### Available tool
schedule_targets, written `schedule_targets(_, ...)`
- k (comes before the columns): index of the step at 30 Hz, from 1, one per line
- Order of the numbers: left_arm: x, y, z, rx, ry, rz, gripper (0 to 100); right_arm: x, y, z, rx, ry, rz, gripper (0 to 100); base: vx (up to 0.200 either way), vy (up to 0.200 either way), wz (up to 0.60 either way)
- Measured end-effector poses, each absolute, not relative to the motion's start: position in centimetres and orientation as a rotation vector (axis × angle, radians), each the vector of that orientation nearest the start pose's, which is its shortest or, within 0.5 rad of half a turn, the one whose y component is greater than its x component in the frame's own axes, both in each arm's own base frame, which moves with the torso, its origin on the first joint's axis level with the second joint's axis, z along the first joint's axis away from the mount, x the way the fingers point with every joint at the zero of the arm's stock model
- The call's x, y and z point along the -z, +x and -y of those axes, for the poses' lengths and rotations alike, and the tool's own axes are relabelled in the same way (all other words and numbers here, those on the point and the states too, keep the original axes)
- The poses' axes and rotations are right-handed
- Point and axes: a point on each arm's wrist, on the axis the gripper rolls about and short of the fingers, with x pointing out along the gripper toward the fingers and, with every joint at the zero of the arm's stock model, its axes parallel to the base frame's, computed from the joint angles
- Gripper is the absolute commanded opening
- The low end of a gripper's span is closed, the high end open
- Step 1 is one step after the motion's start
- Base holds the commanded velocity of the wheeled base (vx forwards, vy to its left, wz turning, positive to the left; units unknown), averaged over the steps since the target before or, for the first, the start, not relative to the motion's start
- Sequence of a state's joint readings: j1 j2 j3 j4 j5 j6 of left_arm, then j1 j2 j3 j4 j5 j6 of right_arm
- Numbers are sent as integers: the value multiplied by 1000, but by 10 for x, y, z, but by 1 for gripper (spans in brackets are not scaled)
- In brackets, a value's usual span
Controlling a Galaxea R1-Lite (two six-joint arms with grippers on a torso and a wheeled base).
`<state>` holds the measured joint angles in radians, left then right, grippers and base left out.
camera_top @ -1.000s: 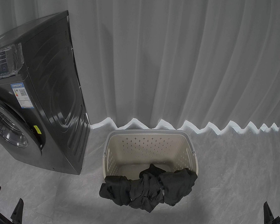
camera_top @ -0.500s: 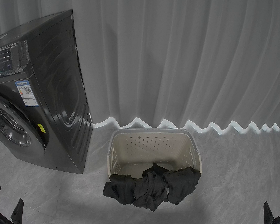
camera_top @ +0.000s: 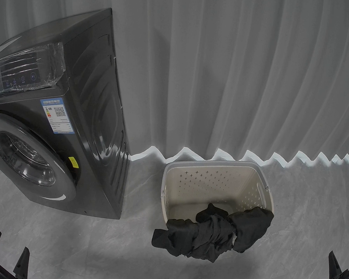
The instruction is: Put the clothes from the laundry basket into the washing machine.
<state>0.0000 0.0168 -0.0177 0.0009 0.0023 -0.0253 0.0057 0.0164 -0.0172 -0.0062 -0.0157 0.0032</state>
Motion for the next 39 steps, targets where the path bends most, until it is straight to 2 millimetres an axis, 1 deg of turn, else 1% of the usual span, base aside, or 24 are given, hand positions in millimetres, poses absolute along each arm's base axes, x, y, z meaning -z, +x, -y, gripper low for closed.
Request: schedule_targets(39, -81, -23, 0, -3, -24, 0, 100, -81, -23, 0, 10, 3, 7, 100, 0, 200, 0)
